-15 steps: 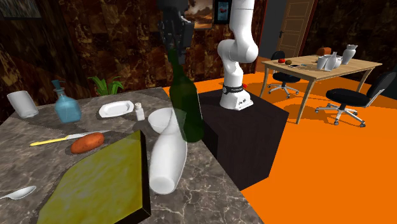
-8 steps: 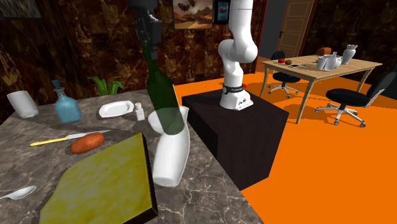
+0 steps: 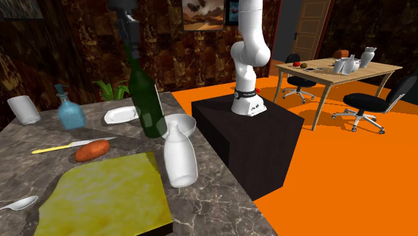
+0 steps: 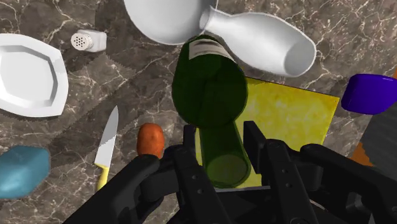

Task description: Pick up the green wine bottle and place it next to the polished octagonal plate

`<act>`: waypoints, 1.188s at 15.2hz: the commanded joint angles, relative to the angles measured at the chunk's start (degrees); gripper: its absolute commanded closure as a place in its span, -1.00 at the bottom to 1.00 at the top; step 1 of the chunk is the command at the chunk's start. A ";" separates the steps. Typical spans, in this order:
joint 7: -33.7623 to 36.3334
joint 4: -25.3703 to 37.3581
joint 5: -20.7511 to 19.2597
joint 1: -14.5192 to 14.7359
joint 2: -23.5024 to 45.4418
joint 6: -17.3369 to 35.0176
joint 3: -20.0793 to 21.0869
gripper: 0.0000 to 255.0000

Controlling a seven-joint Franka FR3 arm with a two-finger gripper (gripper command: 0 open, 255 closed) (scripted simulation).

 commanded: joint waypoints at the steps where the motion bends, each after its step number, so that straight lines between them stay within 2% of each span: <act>1: -2.33 2.79 -0.44 -1.20 2.37 -0.50 -1.07 1.00; 6: -7.25 11.25 -1.29 -3.85 8.54 -3.02 -3.19 1.00; 10: -11.03 20.79 -1.98 -5.84 15.08 -6.17 -4.68 1.00; 18: -11.22 13.09 -1.81 -6.18 14.07 0.51 -4.73 1.00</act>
